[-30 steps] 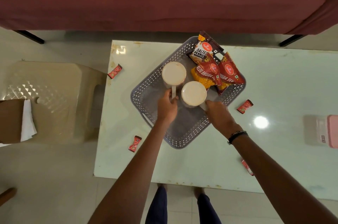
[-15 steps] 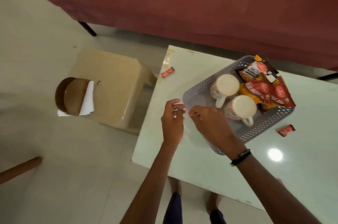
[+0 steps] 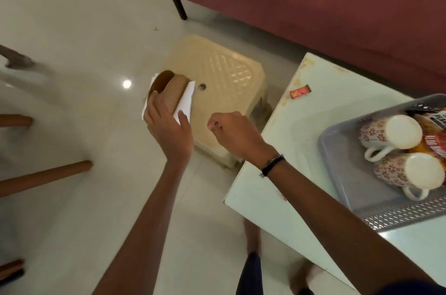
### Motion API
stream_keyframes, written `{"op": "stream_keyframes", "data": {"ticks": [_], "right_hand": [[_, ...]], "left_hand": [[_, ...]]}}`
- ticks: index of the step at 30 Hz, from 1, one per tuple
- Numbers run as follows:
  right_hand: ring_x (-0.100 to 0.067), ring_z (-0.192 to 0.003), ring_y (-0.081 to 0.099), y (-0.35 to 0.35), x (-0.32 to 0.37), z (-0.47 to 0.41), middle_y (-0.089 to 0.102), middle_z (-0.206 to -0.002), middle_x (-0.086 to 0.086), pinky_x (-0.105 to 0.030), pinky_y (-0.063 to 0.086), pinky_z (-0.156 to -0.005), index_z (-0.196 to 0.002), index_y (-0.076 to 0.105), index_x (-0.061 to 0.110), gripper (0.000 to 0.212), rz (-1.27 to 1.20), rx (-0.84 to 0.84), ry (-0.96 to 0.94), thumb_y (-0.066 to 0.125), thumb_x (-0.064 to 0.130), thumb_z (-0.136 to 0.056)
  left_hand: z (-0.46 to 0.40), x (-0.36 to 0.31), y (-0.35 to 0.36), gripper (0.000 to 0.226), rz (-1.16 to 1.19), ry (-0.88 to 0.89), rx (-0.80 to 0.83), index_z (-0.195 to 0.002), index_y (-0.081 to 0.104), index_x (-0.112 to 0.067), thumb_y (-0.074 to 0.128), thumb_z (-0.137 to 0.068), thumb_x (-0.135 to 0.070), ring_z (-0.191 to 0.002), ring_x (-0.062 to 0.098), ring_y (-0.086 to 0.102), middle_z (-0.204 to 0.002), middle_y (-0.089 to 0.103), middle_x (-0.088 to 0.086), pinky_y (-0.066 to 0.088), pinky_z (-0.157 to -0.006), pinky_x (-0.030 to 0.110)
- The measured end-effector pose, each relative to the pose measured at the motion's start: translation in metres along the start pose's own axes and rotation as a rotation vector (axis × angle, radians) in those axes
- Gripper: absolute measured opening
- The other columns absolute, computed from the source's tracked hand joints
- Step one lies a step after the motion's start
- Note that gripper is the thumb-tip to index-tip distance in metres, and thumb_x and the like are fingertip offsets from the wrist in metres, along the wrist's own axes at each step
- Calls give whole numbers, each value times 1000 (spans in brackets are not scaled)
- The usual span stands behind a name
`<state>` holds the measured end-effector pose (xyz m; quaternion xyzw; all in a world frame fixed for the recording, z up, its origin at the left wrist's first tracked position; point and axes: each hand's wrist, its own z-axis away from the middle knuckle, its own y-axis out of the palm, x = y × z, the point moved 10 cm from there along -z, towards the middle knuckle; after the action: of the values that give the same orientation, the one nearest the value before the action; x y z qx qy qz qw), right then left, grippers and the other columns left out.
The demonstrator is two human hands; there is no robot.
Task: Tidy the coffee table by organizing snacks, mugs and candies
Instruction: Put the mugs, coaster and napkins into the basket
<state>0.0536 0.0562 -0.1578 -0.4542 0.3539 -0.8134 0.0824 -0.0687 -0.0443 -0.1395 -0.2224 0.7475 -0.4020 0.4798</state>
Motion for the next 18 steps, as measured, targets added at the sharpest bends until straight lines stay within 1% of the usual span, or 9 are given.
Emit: {"op": "stream_keyframes", "data": {"ticks": [2, 5, 7, 9, 11, 13, 15, 16, 18], "right_hand": [[-28, -90, 63, 8, 12, -13, 69, -101, -7, -38, 53, -78, -99, 66, 17, 26, -22, 20, -7, 41, 16, -93], [-28, -89, 62, 15, 18, -26, 70, -99, -7, -41, 54, -78, -98, 67, 14, 27, -62, 28, -5, 41, 15, -93], [-26, -89, 63, 16, 15, -31, 70, -99, -6, -41, 54, -78, -99, 67, 14, 26, -98, 22, 6, 41, 16, -93], [-25, -88, 63, 15, 8, -33, 70, -100, -5, -41, 54, -79, -101, 67, 15, 25, -136, 12, 25, 43, 17, -93], [-23, -88, 64, 12, 0, -33, 71, -99, -3, -41, 54, -79, -99, 67, 16, 24, -170, -4, 38, 45, 18, -93], [-21, -91, 64, 8, -10, -32, 71, -96, 0, -42, 54, -80, -97, 67, 18, 21, -195, -16, 43, 46, 19, -92], [-20, -92, 64, 1, -20, -27, 72, -95, 0, -42, 54, -82, -98, 66, 18, 20, -217, -42, 39, 48, 20, -92], [-19, -94, 63, -5, -25, -23, 71, -97, 0, -42, 54, -84, -102, 65, 18, 20, -243, -74, 36, 48, 19, -93], [-17, -107, 59, -26, -36, -13, 66, -115, -1, -37, 50, -95, -116, 60, 16, 25, -285, -198, 25, 48, 17, -94]], "left_hand": [[-17, 14, 8, 56, 26, -25, 50, -135, 39, -8, 50, -80, -8, -126, 28, 41, -139, 45, 9, 39, -101, 37], [-31, 27, 22, 47, 137, -83, 125, -132, 43, -8, 46, -85, -7, -118, 24, 51, -130, 55, 9, 46, -98, 37], [-36, 29, 27, 37, 93, -90, 140, -124, 51, -7, 44, -87, -8, -111, 25, 56, -123, 60, 10, 46, -94, 35], [-37, 32, 30, 27, 52, -94, 144, -112, 58, -6, 43, -90, -9, -101, 27, 60, -111, 65, 11, 48, -88, 36], [-40, 37, 32, 23, 13, -88, 141, -102, 63, -6, 42, -92, -12, -91, 29, 63, -100, 69, 12, 50, -81, 38], [-45, 41, 31, 24, -19, -74, 126, -99, 65, -6, 43, -91, -8, -87, 28, 64, -95, 70, 13, 50, -79, 34], [-46, 40, 26, 24, -5, -32, 107, -99, 68, -7, 45, -90, -6, -87, 27, 65, -94, 71, 12, 47, -78, 25], [-44, 33, 24, 22, 20, 9, 109, -99, 68, -7, 47, -91, -7, -86, 27, 66, -93, 72, 12, 46, -76, 22], [-32, 9, 22, 21, 84, 119, 140, -97, 69, -3, 49, -93, -10, -80, 27, 67, -88, 73, 13, 44, -71, 19]]}}
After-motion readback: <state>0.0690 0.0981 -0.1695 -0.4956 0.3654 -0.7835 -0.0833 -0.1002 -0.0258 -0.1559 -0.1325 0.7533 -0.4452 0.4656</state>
